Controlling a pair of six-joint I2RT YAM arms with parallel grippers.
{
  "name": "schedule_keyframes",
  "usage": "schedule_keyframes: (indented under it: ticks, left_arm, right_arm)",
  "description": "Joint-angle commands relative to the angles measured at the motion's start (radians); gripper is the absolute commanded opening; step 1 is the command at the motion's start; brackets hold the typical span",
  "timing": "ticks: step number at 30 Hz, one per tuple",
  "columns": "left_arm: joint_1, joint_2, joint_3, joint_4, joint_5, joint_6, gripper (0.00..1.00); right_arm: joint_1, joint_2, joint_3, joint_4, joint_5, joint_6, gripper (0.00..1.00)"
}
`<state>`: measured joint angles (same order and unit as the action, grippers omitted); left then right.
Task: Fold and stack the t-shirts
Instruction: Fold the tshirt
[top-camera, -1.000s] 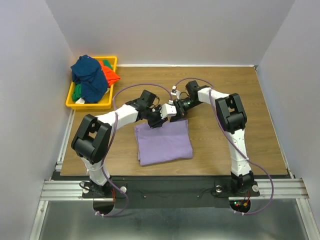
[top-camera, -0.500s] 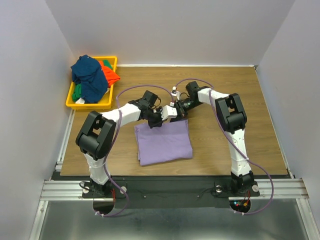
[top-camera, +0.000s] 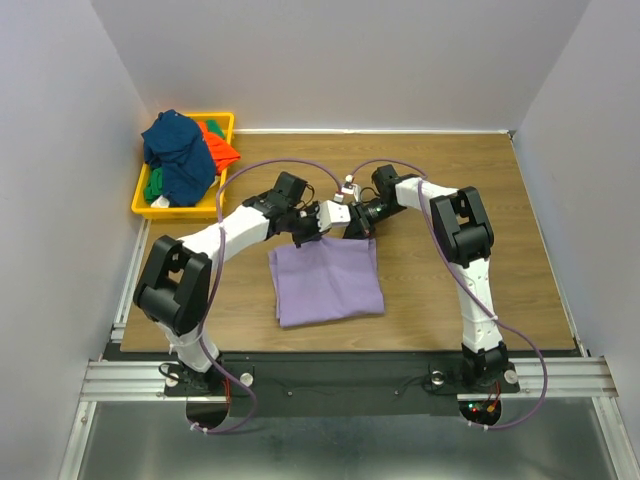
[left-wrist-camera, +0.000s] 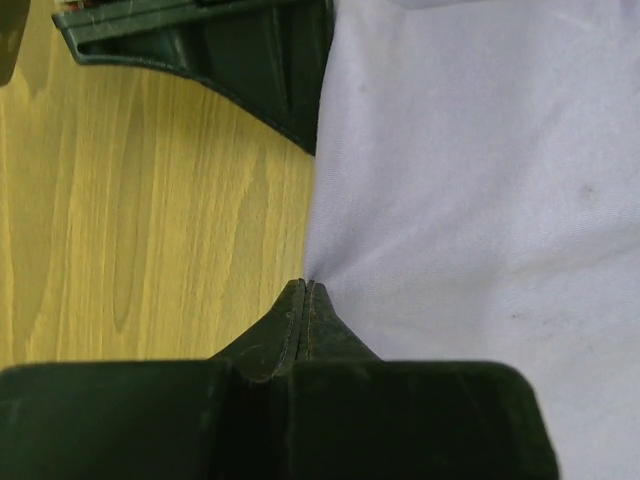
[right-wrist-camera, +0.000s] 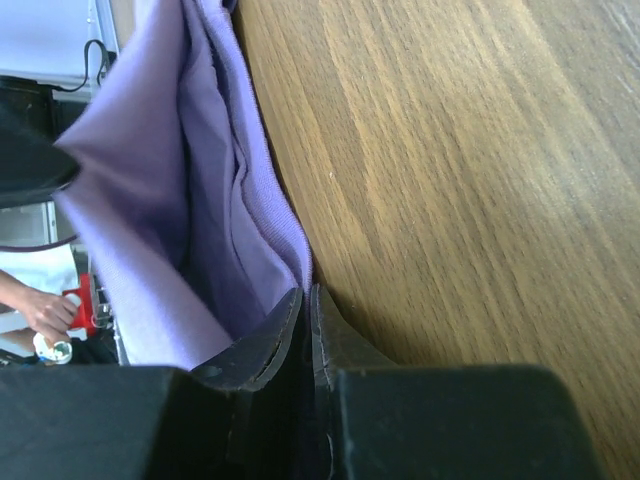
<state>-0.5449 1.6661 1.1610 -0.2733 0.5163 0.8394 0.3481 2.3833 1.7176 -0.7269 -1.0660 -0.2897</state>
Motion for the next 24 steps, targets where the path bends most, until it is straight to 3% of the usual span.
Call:
schedule_keyframes:
  ticks: [1, 5, 10, 15, 18, 24]
  left_arm:
    - [0.013, 0.038, 0.042, 0.036, -0.015, 0.024, 0.0]
    - [0.023, 0.099, 0.043, 0.074, -0.048, 0.027, 0.0]
    - [0.037, 0.145, 0.065, 0.092, -0.067, 0.024, 0.01]
    - [0.056, 0.075, 0.092, 0.019, -0.015, 0.009, 0.27]
    - [0.098, -0.009, 0.078, -0.049, 0.028, -0.028, 0.36]
    - [0.206, -0.088, 0.003, -0.098, 0.076, -0.086, 0.4]
  right_arm:
    - [0.011, 0.017, -0.027, -0.014, 0.155, -0.057, 0.14]
    - [0.009, 0.01, -0.004, -0.014, 0.176, -0.055, 0.15]
    - [-0.006, -0.032, 0.031, -0.016, 0.256, -0.048, 0.32]
    - [-0.047, -0.105, 0.076, -0.022, 0.369, -0.046, 0.43]
    - [-0.086, -0.177, 0.099, -0.031, 0.389, -0.045, 0.48]
    - [-0.09, -0.239, 0.056, -0.069, 0.321, -0.049, 0.51]
